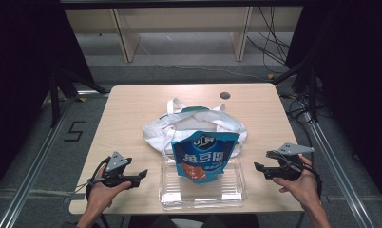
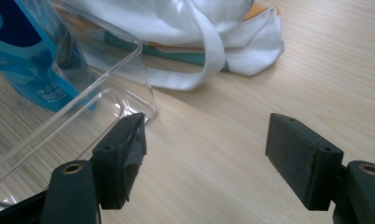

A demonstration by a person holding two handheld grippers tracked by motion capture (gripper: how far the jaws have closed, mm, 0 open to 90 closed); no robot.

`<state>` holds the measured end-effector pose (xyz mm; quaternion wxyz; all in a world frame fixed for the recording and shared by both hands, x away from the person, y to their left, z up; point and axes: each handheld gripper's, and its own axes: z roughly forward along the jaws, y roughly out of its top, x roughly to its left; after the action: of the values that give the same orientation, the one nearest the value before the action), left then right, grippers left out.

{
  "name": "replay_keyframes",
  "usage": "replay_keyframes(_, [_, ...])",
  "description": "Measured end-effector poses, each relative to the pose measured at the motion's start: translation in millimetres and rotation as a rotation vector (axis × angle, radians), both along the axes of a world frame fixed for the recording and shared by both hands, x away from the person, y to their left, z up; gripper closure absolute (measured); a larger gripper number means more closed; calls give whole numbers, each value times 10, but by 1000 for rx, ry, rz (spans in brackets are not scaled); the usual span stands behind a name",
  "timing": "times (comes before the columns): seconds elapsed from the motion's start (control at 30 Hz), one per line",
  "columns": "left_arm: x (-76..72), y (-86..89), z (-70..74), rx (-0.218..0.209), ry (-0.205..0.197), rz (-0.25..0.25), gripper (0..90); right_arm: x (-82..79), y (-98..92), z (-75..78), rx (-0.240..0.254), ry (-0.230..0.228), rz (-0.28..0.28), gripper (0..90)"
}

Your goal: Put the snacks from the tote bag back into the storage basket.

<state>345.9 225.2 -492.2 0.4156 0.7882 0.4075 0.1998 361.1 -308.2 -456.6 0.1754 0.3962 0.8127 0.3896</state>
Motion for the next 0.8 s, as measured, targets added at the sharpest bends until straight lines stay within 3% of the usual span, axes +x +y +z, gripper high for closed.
replay_keyframes(0.03, [1, 16, 8, 21, 5, -11, 208, -35, 24, -7, 28, 35, -17, 295])
replay_keyframes(0.1, [2, -8, -8, -18, -2, 5, 208, -46, -21, -24, 8, 3, -8, 294])
replay_keyframes(0.33, [3, -8, -10, -14, 2, 6, 208, -132, -32, -112, 49, 26, -47, 294])
replay_keyframes(0.47, [1, -7, -11, -18, -1, 9, 208, -161, -18, -185, 31, 23, -29, 294])
replay_keyframes(0.5, [1, -7, -11, -18, -1, 9, 208, -186, -7, -192, 40, 46, -25, 291])
replay_keyframes(0.53, [2, -7, -12, -17, -1, 9, 208, -180, -15, -204, 37, 30, -17, 287])
replay_keyframes(0.57, [2, -7, -12, -16, -1, 6, 208, -218, -11, -211, 34, 46, -15, 285])
replay_keyframes(0.63, [2, -7, -11, -16, -2, 5, 208, -229, -8, -228, 35, 30, -19, 282])
replay_keyframes(0.8, [1, -8, -11, -13, 0, 7, 208, -284, -18, -243, 33, 48, -17, 274])
